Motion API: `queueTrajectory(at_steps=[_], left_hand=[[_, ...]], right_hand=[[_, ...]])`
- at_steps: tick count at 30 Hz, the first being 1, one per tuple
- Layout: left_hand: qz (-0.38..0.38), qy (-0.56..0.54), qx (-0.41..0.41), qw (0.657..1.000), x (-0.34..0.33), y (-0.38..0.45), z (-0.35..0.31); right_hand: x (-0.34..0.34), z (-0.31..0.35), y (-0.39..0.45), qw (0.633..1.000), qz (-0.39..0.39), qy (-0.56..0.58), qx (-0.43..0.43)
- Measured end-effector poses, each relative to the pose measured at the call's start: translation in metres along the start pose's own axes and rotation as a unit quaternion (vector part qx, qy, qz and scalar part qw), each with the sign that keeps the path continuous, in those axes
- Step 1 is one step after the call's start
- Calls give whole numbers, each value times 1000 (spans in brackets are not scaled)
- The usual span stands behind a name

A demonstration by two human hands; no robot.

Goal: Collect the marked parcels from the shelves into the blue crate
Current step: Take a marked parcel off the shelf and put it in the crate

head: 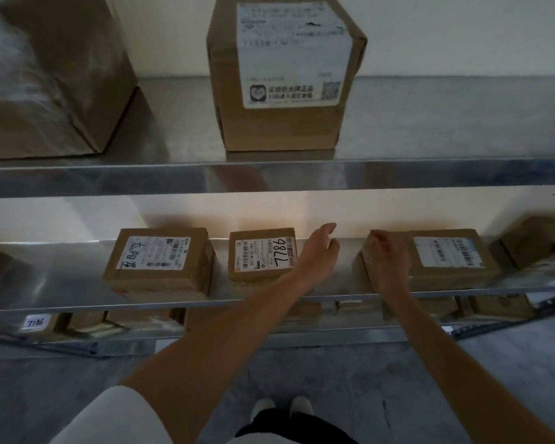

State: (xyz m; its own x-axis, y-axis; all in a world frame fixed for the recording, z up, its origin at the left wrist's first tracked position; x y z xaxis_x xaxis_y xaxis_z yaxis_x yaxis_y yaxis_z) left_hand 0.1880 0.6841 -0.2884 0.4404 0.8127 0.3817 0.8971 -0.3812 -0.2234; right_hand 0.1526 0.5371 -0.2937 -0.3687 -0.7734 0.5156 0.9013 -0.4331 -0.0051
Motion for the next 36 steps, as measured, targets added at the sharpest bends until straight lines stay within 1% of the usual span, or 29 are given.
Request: queueTrajectory(at_steps=[3, 6, 8, 11, 13, 15, 17, 21, 24, 26, 29, 31, 32, 34, 36], left_hand=[[26, -5, 14, 1000, -13, 4, -3], [44, 11, 53, 998, -28, 7, 0], [54, 16, 85, 995, -42, 13, 2], [52, 13, 141, 989, -65, 29, -2], [37, -13, 184, 982, -83, 37, -7], [24, -56, 220, 973, -104, 43, -12], [10, -99, 234, 967, -124, 49, -16], [-51, -100, 237, 965, -140, 54, -24], [-98, -108, 232, 962, -144, 51, -25], [-134, -123, 209, 961, -145, 42, -25], [-229, -161, 149, 948, -145, 30, -22], [-278, -211, 108, 931, -144, 23, -20], [-290, -228, 89, 925, -144, 20, -21], [-297, -251, 60, 919, -143, 17, -24], [-291, -260, 40, 920, -142, 16, -27]], right_hand=[[44, -15, 11, 998, -66, 0, 2], [82, -36, 26, 992, -122, -14, -18], [108, -54, 38, 988, -145, -37, -29], [141, -85, 60, 982, -155, -63, -90], [156, -103, 72, 977, -145, -71, -139], [168, -120, 80, 977, -132, -51, -158], [176, -139, 89, 980, -110, -23, -167], [175, -162, 95, 986, -15, -25, -164], [174, -165, 92, 991, 5, -24, -134], [173, -167, 87, 993, 22, -4, -116], [169, -168, 74, 993, 64, 55, -85], [167, -166, 65, 991, 60, 101, -66], [167, -165, 62, 989, 51, 127, -61], [168, -161, 55, 985, 37, 161, -54], [170, -157, 50, 985, 31, 167, -43]])
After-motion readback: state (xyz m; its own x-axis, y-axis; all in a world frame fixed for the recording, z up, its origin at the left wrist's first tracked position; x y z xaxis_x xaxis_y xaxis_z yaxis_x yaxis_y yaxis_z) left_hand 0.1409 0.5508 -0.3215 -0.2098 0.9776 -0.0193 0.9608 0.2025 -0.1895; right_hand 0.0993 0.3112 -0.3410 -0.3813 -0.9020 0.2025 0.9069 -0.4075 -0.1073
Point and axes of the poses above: each hand's wrist, its own y-axis towards the middle knuckle, its own x-axis out of the back of the hand, z = x × y, the point moved 3 cm from there along y, towards the middle knuckle, and after that the axes turned 5 degrees about z, right-handed, at the moved point
